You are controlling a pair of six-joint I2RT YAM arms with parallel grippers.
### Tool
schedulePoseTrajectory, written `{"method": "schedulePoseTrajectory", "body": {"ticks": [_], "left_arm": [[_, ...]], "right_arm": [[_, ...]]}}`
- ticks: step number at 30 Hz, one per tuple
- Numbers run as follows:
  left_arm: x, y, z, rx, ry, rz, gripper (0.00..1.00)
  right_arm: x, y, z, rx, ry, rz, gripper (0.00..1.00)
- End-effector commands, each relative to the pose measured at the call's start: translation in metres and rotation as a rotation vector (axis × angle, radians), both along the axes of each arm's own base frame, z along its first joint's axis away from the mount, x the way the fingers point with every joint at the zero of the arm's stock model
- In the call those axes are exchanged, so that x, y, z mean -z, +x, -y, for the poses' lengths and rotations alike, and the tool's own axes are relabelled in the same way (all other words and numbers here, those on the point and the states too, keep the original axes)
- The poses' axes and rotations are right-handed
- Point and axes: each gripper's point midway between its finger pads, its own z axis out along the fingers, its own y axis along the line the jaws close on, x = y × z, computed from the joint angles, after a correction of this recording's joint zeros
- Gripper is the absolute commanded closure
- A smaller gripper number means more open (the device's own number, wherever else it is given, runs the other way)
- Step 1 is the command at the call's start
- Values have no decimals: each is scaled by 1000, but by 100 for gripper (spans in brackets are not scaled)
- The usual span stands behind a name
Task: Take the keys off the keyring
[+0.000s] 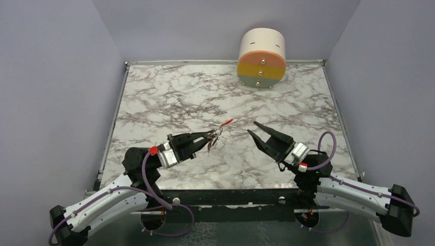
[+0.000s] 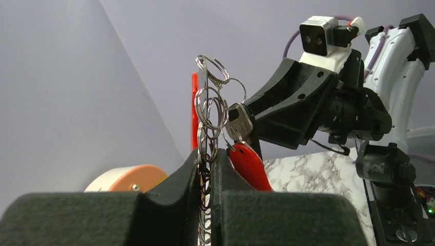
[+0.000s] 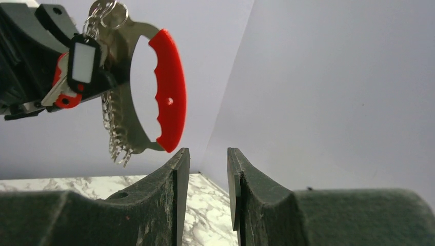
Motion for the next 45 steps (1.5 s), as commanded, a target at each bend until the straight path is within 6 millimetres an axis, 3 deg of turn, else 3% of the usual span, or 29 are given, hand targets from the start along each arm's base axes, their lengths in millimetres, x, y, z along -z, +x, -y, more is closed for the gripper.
{"method": "schedulePoseTrajectory", "body": {"ticks": [1, 9, 15, 23, 27, 29, 30, 34, 40, 45], "left_arm": [[-7, -11, 5, 62, -1, 29, 100], [6, 5, 22, 40, 66, 26, 100], [9, 11, 24, 15, 77, 33, 100], [14, 14, 25, 1, 91, 27, 100], [13, 15, 24, -8, 86, 28, 100], [13, 16, 24, -12, 86, 27, 100], [14, 16, 24, -14, 86, 26, 100], [13, 16, 24, -12, 85, 26, 100], [14, 18, 22, -29, 82, 21, 100], [15, 22, 19, -55, 81, 19, 100]], "right_arm": [[9, 10, 10, 79, -33, -29, 66], [12, 11, 0, 69, -64, -2, 66], [14, 11, -11, 44, -81, 7, 66], [4, 4, -8, 12, -33, 15, 65], [-2, 1, -4, -3, 3, 12, 54], [-5, 0, -2, -9, 15, 10, 27], [-5, -1, -2, -13, 18, 9, 21], [-6, 2, -2, -12, 40, -12, 20], [-5, 27, -8, 26, 65, -181, 19], [-5, 18, -6, 4, 65, -129, 23]]}}
